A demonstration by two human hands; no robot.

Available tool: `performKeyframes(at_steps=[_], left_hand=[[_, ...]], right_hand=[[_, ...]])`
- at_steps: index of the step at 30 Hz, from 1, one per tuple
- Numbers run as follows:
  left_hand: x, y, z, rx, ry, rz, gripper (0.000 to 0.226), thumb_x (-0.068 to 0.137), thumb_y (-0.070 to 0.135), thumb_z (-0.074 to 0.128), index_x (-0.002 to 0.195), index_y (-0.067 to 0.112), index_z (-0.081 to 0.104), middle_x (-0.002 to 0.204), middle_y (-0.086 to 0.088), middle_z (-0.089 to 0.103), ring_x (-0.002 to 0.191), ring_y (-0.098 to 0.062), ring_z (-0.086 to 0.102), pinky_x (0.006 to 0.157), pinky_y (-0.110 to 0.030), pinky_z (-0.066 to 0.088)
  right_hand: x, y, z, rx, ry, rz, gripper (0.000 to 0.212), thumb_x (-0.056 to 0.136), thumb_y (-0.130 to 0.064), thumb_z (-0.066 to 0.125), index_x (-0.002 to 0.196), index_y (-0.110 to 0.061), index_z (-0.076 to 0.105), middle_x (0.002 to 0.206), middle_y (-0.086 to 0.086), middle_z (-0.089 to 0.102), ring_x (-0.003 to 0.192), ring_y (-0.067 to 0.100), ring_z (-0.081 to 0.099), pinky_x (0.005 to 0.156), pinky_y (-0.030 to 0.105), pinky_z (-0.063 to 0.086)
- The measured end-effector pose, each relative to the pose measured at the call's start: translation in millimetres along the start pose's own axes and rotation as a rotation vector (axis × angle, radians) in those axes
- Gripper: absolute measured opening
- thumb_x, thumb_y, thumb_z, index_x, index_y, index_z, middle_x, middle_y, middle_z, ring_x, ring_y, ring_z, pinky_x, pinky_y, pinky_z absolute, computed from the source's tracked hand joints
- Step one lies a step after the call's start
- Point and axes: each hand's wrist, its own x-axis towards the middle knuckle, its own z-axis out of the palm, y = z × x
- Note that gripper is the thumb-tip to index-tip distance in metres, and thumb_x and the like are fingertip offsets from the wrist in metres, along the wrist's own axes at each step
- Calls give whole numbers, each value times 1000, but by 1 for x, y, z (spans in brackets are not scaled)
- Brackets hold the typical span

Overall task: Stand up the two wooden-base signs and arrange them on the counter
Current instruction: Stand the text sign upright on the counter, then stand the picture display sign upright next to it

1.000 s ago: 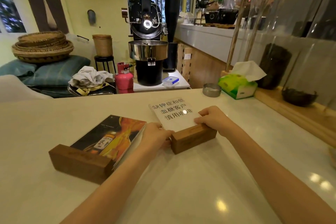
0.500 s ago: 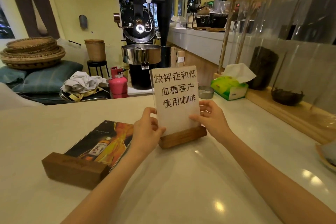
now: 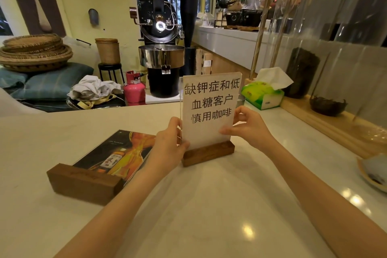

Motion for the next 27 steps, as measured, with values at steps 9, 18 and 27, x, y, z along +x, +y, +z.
performKeyframes(at_steps=[9, 18, 27], left_hand=[[-3, 3, 0, 45, -57, -29, 28, 85, 7, 58, 99, 17, 35, 113, -11, 58, 88, -21, 52, 69, -28, 44], [10, 19, -71, 21, -261, -103, 34, 83, 23, 62, 115, 17, 51, 112, -2, 60, 101, -18, 58, 87, -34, 51], [-11, -38, -164, 162, -264, -340, 26, 89, 23, 53, 112, 13, 59, 111, -6, 63, 104, -21, 57, 86, -33, 46]], right_hand=[[-1, -4, -6, -77, -75, 26, 56, 62, -15, 81, 112, -10, 55, 113, 4, 65, 98, 23, 64, 77, 36, 58], [-22, -61, -17, -702, -174, 32, 26, 75, -44, 65, 71, -19, 59, 71, -1, 66, 66, 13, 62, 62, 30, 54], [-65, -93, 98, 159, -551, 334, 19, 83, -24, 63, 91, -6, 62, 86, 16, 71, 79, 27, 72, 74, 37, 60]])
